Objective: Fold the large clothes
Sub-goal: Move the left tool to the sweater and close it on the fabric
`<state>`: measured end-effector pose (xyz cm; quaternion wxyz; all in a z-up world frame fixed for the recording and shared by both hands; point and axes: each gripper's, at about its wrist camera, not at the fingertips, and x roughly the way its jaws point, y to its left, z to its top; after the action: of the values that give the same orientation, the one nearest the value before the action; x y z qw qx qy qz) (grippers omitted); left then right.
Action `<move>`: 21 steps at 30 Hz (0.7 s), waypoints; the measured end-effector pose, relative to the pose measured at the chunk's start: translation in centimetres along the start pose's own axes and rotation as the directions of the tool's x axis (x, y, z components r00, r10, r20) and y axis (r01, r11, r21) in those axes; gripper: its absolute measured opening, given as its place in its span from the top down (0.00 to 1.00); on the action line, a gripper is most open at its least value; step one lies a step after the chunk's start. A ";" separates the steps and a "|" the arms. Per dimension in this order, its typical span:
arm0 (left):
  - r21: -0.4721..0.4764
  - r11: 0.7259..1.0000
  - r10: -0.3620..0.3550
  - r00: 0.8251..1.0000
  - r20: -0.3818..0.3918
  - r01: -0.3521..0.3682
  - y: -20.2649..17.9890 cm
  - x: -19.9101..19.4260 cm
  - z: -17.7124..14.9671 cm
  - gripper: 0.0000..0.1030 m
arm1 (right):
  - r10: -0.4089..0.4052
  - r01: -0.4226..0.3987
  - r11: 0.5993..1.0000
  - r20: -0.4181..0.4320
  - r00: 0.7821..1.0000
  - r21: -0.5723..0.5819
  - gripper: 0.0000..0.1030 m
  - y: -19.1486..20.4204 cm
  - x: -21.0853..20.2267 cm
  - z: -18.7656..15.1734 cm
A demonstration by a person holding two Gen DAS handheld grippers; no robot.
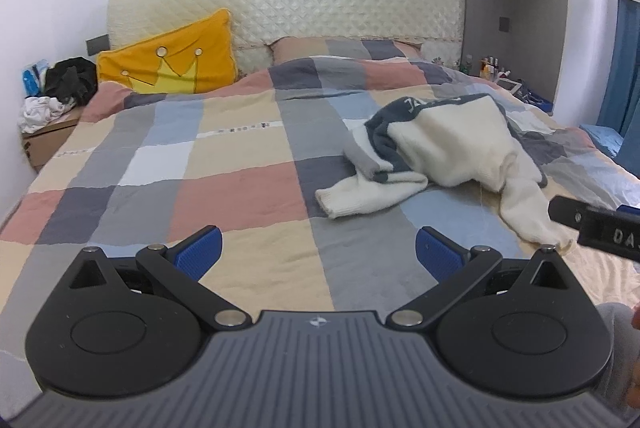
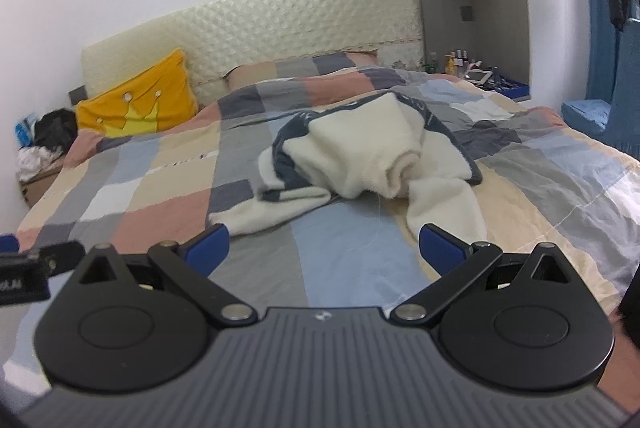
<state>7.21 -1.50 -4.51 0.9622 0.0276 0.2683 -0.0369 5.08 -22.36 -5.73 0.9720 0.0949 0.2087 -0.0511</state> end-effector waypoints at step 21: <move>0.097 0.991 -0.097 0.995 -0.002 0.097 -5.2 13.4 5.0 0.00 | -0.087 0.093 0.944 -0.033 0.996 0.316 0.00 -4.1 10.4 3.3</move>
<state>20.71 -7.78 -7.37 0.9571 0.0612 0.2660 -0.0968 15.25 -27.69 -7.72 0.9387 0.2409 0.2111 -0.1273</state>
